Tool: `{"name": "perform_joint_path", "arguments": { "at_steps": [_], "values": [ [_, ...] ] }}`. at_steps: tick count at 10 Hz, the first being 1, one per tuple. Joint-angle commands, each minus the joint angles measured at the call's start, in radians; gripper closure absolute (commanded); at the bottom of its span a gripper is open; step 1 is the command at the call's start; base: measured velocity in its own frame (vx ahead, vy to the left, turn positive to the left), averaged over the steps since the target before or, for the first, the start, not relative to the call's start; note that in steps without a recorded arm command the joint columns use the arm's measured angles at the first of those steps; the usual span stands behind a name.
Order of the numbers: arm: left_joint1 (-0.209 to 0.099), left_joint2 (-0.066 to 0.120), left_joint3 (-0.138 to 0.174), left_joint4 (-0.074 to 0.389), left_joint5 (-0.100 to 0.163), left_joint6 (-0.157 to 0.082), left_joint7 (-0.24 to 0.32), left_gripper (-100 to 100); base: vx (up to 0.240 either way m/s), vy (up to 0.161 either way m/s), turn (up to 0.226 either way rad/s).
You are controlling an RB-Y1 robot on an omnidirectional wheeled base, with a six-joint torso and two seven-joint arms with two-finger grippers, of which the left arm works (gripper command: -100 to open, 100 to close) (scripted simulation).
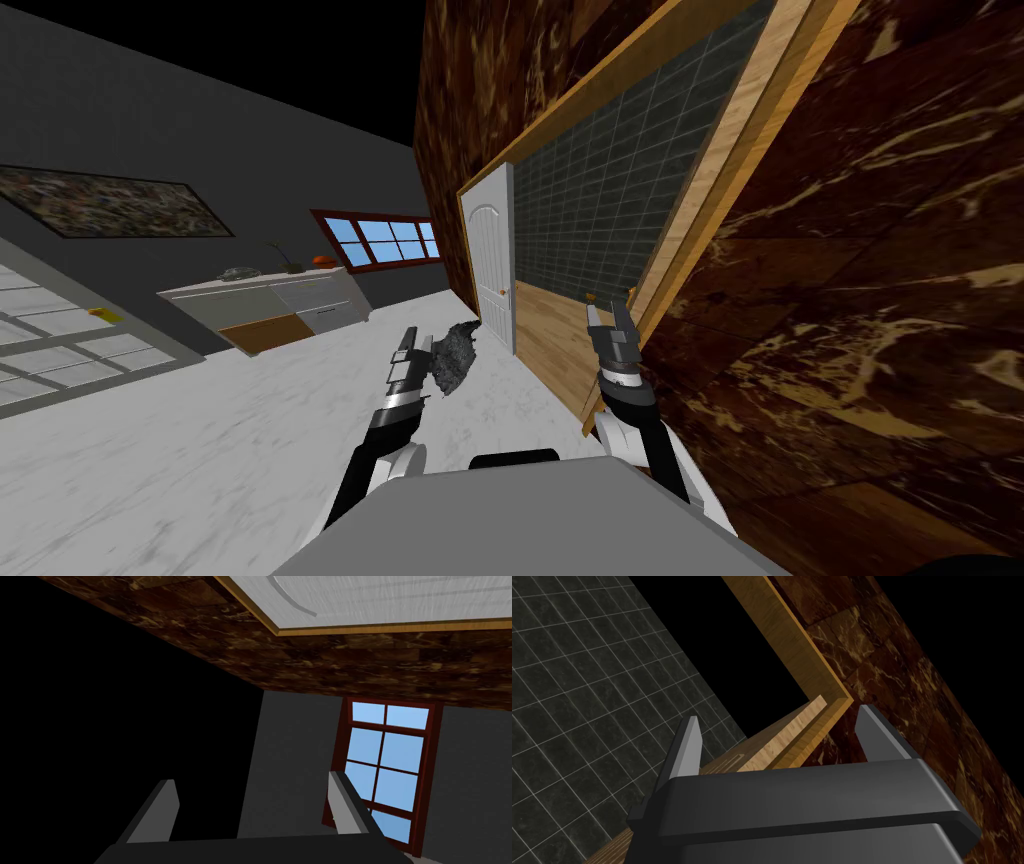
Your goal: Push the door open
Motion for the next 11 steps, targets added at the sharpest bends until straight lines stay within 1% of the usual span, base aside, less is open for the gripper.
{"name": "perform_joint_path", "arguments": {
  "at_steps": [1,5,10,11],
  "values": [
    [-0.014,0.007,-0.011,0.023,-0.002,0.004,0.005,-100,0.112,0.031,-0.121],
    [-0.050,0.023,-0.039,0.084,-0.006,0.015,0.017,-100,0.179,0.083,-0.100],
    [-0.119,0.047,-0.093,0.201,-0.014,0.035,0.041,-100,0.183,0.105,-0.147],
    [-0.127,0.049,-0.099,0.214,-0.015,0.038,0.043,-100,0.157,0.128,-0.123]
  ]
}}
